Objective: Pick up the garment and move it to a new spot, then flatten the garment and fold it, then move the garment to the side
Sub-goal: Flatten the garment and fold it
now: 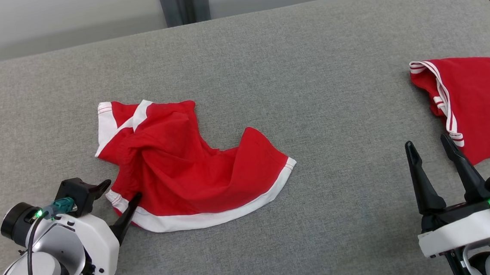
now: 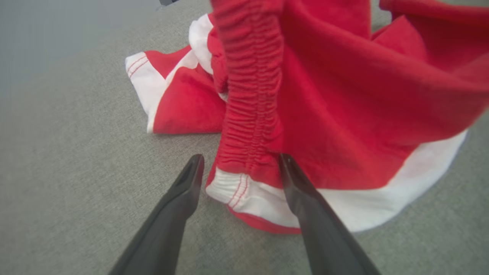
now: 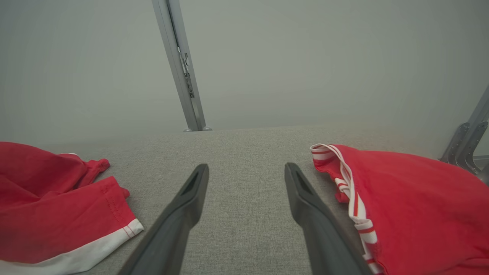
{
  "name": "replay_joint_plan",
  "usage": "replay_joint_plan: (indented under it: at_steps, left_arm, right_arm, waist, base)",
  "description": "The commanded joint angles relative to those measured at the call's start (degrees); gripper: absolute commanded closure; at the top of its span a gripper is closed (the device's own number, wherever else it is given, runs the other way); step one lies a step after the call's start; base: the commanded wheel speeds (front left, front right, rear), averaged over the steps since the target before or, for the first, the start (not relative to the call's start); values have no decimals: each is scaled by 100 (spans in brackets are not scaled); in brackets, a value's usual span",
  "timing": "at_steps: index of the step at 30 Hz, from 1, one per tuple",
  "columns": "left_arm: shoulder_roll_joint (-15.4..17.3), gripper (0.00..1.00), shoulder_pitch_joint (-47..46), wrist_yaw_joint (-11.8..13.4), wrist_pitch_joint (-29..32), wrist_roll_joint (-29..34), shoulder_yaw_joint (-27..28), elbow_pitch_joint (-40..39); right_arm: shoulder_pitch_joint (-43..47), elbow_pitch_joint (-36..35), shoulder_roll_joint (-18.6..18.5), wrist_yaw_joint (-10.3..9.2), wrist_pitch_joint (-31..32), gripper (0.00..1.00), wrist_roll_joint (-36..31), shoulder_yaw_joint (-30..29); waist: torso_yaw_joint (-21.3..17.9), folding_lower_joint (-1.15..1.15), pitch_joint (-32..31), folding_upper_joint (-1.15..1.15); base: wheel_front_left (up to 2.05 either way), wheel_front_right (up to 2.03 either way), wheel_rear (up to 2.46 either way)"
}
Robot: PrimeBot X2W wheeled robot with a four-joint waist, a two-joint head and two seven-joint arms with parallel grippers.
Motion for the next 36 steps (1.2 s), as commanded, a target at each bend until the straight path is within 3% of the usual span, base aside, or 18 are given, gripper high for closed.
replay_joint_plan:
  at_steps: [1, 2, 5, 14, 21, 31, 32, 34, 36]
  left_arm:
    - [43, 0, -116, -19, 6, -64, -36, 46]
    - [70, 0, -160, -33, -16, -95, -76, 92]
    - [126, 100, -249, -51, -85, -170, -174, 138]
    - [124, 100, -346, -58, -259, -238, -324, -165]
    - [-65, 100, -508, -22, -335, -178, -441, -363]
    - [-295, 100, -725, -42, -592, -222, -599, -274]
    - [-313, 100, -721, -43, -637, -256, -594, -258]
    - [-318, 100, -685, -20, -740, -263, -559, -237]
    - [-358, 100, -587, -6, -830, -355, -515, -257]
  right_arm:
    - [-82, 29, -26, 1, -63, 0, 38, -29]
    - [-96, 47, -26, 1, -71, 0, 41, -26]
    - [-107, 85, -29, 1, -103, 0, 39, -38]
    - [-591, 280, -434, 1, -28, 0, 154, 377]
    - [-1305, 1144, -1087, 1, 97, 0, 606, 1679]
    - [-2131, 2328, -1452, 0, 65, 0, 1347, 3330]
    - [-2198, 2423, -1486, 0, 39, 22, 1432, 3447]
    - [-2248, 2577, -1528, 0, -16, 97, 1625, 3648]
    - [-2300, 2662, -1600, 0, -158, 100, 1780, 3697]
  waist:
    - [-29, 0, 32, 0]
    - [-37, 0, 38, 0]
    - [-36, 0, 50, 0]
    - [206, 0, 82, 0]
    - [628, 0, 267, 0]
    - [981, 0, 522, 0]
    - [1000, 0, 523, 0]
    - [1015, 0, 516, 0]
    - [1015, 0, 496, 0]
  base:
    - [0, 0, 0]
    - [0, 0, 0]
    - [0, 0, 0]
    - [0, 0, 0]
    - [0, 0, 0]
    - [0, 0, 0]
    - [0, 0, 0]
    - [0, 0, 0]
    - [0, 0, 0]
